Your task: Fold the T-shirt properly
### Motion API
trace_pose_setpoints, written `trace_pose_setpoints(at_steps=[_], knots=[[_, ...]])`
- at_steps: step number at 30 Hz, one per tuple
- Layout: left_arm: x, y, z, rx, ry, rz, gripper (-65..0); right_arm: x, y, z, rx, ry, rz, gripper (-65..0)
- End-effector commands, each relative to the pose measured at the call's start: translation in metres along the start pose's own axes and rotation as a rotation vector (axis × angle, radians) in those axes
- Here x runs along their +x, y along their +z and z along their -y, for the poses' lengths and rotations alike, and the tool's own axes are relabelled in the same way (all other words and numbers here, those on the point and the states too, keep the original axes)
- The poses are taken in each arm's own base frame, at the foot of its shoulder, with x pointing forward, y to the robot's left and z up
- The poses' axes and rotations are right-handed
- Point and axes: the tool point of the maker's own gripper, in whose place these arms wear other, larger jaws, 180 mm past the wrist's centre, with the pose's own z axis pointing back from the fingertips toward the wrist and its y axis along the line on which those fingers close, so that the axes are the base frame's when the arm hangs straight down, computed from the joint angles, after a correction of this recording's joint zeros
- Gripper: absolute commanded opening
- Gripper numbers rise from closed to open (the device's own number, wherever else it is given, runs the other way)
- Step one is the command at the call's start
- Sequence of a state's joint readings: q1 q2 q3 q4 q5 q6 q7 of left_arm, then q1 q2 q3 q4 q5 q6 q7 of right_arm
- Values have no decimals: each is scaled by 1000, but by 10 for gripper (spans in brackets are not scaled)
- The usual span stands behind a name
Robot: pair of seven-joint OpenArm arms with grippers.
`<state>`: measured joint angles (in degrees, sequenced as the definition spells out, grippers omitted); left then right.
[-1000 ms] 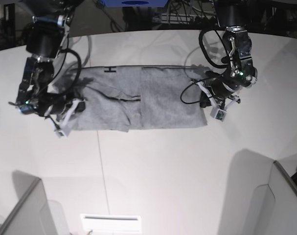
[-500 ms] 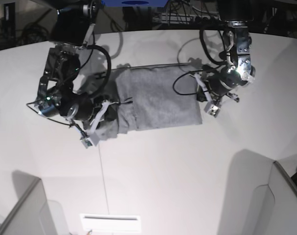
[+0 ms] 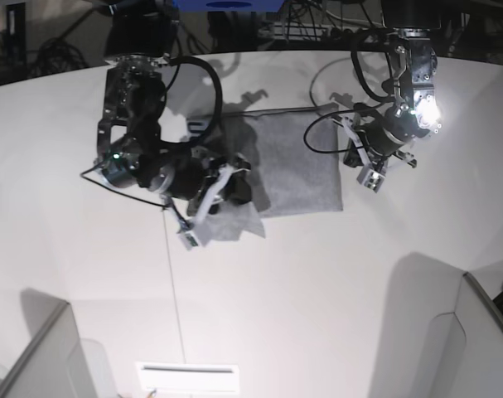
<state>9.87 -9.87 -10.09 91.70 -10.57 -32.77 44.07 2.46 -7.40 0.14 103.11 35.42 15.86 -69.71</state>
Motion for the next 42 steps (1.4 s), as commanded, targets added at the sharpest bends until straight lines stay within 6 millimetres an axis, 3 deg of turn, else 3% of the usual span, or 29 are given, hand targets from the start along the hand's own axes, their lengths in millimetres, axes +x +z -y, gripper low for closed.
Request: trace_pose_setpoints(at_steps=[1,8,14,20,28,34,42], knots=[[-9,2,-4,16,-14,-41,-650,18,-1,-21,60,16,61,-650],[-8,2,-4,17,-14,-40,-650,18,-25,-56,124,20,52,-650],[-11,6,-14,35,-35,-54,-650,-2,-42,-54,130,-1,-23,-650],[-24,18,-34,82,-6,-70,-650,-12,-50,-70,161,32,-48,-650],[-49,51,-83,218,108,-73,-650,-10,-70,-52,119,-36,-48,-650],[-69,79,-106,254,118,-80,-650,-25,-77,-64,139,3,-96,-650],[-82,97,-124,317,166,-113,-650,-33,-88,-53,97,-66,-110,-650]])
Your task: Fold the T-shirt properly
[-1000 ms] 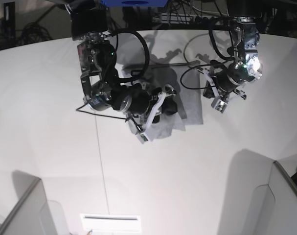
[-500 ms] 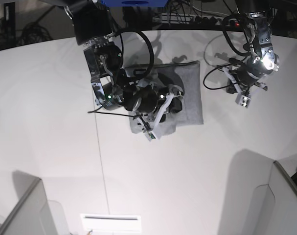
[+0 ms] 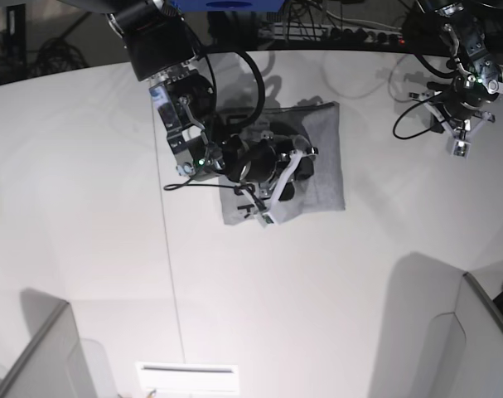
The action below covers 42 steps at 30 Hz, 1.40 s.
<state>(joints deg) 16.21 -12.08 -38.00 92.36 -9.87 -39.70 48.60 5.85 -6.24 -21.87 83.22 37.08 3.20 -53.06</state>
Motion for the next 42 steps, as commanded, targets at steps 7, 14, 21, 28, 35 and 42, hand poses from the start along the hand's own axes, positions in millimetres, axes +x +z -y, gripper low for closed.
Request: trace_pose_setpoints(at_steps=[7,14,21,28,35,42], knots=[[10,5,-6,14,-19,29,-650,15,3,-4,-8,-42,42,-308],[11,5,-6,14,-19,30,-650,24,11,-31,33,30,82,-276],[10,5,-6,14,-19,29,-650,5,-7,-61,72,144,-2,-281],[10,5,-6,14,-19,29,-650,-4,-19,-86,56,222,-59,-281],[14,5,-7,17,-20,36,-650,23,5,-103,33,335,22,-323],[11,5,-6,14,-16,29,-650,62,65,-29,-106,236,185,-650]])
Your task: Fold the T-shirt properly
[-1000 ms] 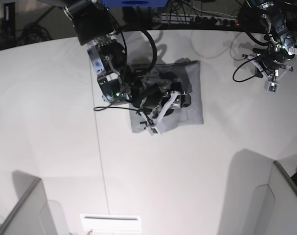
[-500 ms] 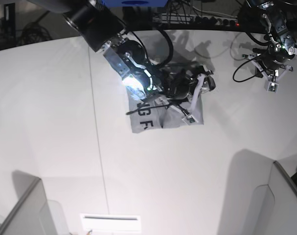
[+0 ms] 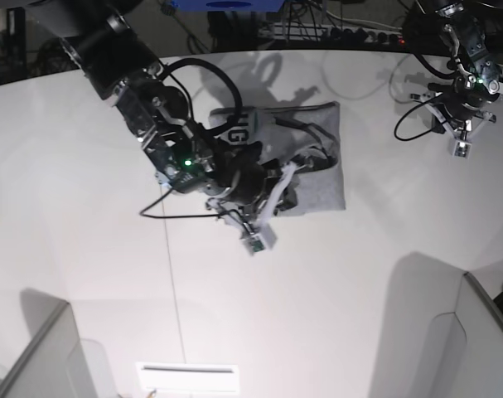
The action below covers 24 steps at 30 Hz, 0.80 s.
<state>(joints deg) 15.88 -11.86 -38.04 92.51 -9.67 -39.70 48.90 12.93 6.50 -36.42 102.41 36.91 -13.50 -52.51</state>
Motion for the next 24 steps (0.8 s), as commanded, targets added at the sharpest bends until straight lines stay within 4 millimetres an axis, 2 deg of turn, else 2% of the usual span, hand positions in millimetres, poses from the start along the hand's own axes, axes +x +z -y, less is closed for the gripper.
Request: trace_pose_setpoints(at_steps=[1,3,6,12,17,21,24], knots=[[10,5,-7,13,-17,30,-650,12,6,4,6,-5,43,-650],[12,5,-7,14,-18,36,-650,9,10,32,-52,-42,37,-650],[15,6,-7,17,-22,44,-650,-5,14,60,-115,-57,5,-650],[19,7,-7,20,-26,53,-650,-36,0,84,-166,-108,-28,-650],[26,11,-8,27,-33,73,-650,-64,-13,58,-117,-53,-101,-650],[17,23,-33,97,51,87,-650,-80,-21,31,-62,-28,-125,-650],[16,31,-54,151,110,110,-650,-80,-23,11,-21,-6,-127,-650]])
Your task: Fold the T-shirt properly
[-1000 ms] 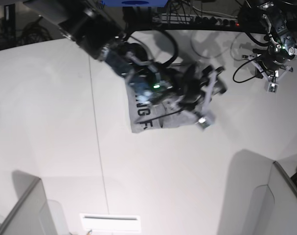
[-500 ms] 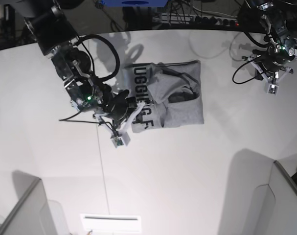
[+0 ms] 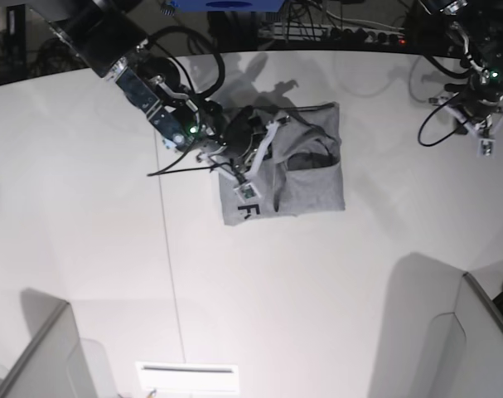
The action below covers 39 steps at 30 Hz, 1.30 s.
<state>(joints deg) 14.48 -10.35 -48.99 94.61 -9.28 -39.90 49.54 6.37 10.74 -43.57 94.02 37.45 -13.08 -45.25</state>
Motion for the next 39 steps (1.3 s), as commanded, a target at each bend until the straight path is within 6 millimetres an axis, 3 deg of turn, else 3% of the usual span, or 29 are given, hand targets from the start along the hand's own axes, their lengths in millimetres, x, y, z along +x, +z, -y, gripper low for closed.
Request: trace_pose_setpoints(at_steps=[1,7,13,18,20,25,31,35,39], knots=[[18,4,-9,16,4,62,-650,19,6,-12,30,23,57,-650],[14,13,-29,68,48,70,-650,13,3,-55,114,75,44,-650],[17,15,-32,67,73,94,-650,4,-4,-105,206,138,14,-650],[18,13,-24,9,127,131,-650,2,-10,-121,221,255,-10,-650],[17,12,-23,1,141,132,-650,13,-1,-126,235,278,25,-650],[11,22,-46,57,194,148,-650,51,26,-81,130,151,136,-650],[3,34,-66,117,235,158,-650,68,27,-29,24,40,143,-650],[4,37,-69,127,238,165,-650,70,15,-10,-24,25,115,-650],[3,36,-68,124,240,162,-650,78,2,-13,-25,8,115,-650]])
